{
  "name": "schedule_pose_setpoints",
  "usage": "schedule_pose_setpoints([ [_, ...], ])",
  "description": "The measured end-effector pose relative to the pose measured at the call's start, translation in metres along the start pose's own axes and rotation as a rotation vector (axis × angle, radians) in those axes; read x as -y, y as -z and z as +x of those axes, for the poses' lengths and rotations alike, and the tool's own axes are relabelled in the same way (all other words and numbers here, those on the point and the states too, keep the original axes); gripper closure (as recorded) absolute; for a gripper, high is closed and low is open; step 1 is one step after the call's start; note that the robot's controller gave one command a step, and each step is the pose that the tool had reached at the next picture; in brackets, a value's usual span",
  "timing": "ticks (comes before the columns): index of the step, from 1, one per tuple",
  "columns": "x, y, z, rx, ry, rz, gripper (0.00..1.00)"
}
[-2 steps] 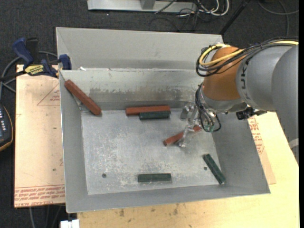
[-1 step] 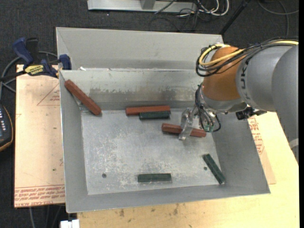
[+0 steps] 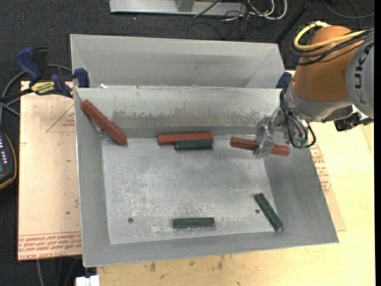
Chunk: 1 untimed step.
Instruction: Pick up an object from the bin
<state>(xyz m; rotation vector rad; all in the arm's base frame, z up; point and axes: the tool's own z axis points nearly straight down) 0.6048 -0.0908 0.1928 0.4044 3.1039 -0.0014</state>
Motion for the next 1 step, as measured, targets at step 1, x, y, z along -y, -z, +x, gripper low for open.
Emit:
schedule_pose_setpoints([
  [1,0.0221,0.0980,0.0204,-0.003,0.418,-0.001,1.00],
])
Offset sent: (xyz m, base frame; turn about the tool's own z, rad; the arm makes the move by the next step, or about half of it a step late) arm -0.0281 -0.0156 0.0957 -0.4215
